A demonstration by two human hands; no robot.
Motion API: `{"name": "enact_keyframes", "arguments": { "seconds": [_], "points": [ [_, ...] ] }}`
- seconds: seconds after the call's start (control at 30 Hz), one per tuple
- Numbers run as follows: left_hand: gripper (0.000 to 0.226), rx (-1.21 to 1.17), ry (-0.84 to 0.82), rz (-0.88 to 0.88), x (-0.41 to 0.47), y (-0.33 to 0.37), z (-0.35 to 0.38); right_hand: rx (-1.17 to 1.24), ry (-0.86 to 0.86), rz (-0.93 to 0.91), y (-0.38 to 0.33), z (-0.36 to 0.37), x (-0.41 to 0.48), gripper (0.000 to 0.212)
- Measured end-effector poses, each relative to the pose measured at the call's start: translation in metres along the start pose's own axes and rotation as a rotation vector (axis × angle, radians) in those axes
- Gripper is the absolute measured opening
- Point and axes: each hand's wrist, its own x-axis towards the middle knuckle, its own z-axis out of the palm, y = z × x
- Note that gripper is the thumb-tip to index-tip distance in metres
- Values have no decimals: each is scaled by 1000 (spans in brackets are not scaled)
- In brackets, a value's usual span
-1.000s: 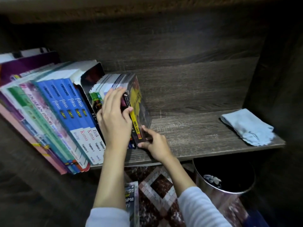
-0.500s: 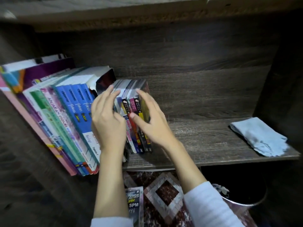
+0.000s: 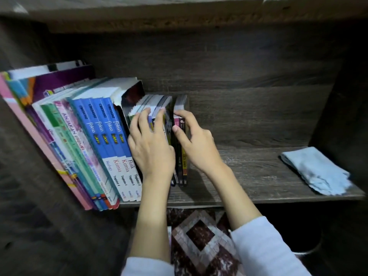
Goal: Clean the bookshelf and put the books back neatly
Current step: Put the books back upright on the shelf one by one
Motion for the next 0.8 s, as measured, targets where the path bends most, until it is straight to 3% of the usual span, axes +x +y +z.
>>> {"name": "enact_keyframes", "arguments": {
  "seconds": [0.2,0.43,0.53,0.8],
  "points": [
    [68,-21,52,10,-1,1,6,11,-20,19,5,-2,3,37],
    [28,-463,291,18,-15,-6,2,23,-109,25,7,3,12,39],
    [20,-624,263,20,-21,-6,-3,29,-106,15,8,6,12,38],
    [13,-736,208,-217,-17,0,-26,69,-109,26,15,5,15,36]
  ]
}}
